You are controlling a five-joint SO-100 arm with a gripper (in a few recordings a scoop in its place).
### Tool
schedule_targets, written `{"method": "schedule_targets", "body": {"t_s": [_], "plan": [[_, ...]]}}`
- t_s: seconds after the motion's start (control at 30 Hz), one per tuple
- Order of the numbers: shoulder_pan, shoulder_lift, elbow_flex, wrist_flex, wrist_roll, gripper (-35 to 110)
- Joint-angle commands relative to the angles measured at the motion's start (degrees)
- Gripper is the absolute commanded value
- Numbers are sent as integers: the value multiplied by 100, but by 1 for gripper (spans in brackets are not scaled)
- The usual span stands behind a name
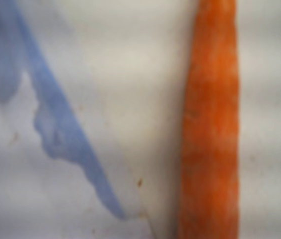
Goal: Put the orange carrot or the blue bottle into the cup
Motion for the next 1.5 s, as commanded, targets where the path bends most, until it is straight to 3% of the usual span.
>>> {"method": "schedule_targets", "body": {"t_s": [0.0,0.7,1.17,1.47], "plan": [[53,334,-483,62,70,36],[26,-176,-571,35,70,35],[62,-158,-510,70,70,-1],[97,-141,-527,88,62,4]]}}
